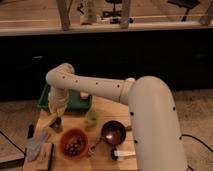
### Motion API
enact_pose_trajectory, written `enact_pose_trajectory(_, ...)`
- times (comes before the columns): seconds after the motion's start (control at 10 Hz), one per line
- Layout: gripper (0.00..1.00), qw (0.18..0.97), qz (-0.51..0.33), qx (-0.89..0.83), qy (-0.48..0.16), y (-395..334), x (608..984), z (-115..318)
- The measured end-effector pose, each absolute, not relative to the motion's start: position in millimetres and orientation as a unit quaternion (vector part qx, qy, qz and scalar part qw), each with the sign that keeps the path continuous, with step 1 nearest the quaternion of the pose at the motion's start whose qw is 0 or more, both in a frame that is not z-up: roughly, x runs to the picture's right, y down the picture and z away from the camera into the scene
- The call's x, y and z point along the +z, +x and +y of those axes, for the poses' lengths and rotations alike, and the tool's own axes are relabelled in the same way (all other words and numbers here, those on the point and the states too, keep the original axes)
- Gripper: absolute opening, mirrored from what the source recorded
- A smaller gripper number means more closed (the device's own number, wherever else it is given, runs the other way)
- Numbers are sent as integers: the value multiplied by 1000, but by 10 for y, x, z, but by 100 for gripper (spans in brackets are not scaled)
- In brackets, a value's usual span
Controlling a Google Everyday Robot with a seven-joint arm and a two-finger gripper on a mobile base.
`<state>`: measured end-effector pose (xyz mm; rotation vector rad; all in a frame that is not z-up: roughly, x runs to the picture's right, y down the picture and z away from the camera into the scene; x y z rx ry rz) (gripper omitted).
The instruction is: Place banana in metal cup
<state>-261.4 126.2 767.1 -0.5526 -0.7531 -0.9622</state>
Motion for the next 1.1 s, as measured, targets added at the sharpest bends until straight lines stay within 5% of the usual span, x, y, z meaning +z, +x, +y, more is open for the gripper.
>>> enact_pose_trajectory(1.1, 80, 785, -349, -442, -259, -2593, 7637, 1296)
